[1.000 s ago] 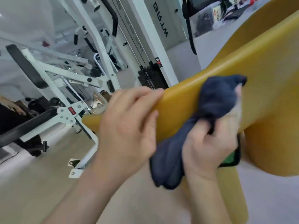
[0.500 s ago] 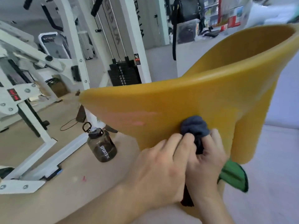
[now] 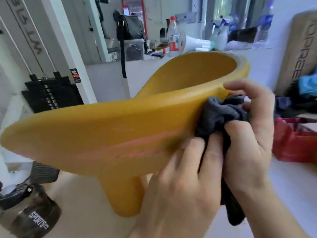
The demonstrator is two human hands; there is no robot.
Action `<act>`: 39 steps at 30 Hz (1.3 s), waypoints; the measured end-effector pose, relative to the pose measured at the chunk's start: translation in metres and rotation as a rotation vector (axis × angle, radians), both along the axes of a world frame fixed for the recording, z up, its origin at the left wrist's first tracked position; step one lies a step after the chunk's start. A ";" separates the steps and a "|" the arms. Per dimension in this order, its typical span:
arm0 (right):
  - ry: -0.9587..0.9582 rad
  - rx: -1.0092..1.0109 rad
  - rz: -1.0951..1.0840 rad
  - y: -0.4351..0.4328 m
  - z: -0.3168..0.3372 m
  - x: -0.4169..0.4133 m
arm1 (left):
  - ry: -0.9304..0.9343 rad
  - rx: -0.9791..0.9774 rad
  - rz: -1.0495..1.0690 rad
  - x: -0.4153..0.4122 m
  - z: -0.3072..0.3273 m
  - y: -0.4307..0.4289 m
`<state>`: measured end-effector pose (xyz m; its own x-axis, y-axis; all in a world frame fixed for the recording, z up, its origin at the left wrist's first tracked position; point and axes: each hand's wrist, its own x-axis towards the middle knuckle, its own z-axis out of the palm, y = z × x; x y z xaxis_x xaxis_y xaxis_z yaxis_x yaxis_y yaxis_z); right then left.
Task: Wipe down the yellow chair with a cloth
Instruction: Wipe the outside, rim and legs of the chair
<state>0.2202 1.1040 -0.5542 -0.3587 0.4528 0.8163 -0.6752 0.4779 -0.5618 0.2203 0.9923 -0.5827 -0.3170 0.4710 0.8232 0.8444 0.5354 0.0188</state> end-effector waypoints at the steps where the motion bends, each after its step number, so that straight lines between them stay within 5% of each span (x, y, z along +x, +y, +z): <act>1: 0.045 -0.010 0.043 -0.002 -0.008 -0.002 | 0.004 -0.002 0.003 -0.001 -0.001 -0.004; 7: 0.001 -0.033 -0.152 -0.002 -0.066 -0.018 | -0.108 -0.132 0.127 -0.003 -0.008 -0.010; 14: 0.237 0.178 -0.326 0.009 0.012 -0.012 | 0.116 -0.076 0.115 0.015 0.077 -0.046; 18: 0.300 0.203 -0.223 0.002 -0.024 -0.030 | -0.170 0.015 0.239 -0.004 0.119 -0.036; 23: -0.034 0.556 -0.152 -0.014 -0.129 -0.033 | -0.298 0.061 0.216 -0.005 0.114 -0.027; 29: 0.249 0.189 -0.223 0.001 -0.021 -0.018 | -0.156 0.039 0.266 0.000 0.098 -0.036; 31: 0.304 0.209 -0.275 0.002 0.000 -0.025 | -0.118 0.072 0.269 0.000 0.096 -0.037; 34: 0.277 0.348 -0.235 -0.009 -0.040 -0.034 | -0.094 0.056 0.341 0.003 0.095 -0.044; 37: 0.113 0.726 -0.199 -0.017 -0.108 -0.039 | -0.120 0.044 0.370 0.002 0.091 -0.060; 39: 0.039 0.748 -0.188 -0.016 -0.114 -0.034 | -0.139 0.056 0.335 0.001 0.088 -0.069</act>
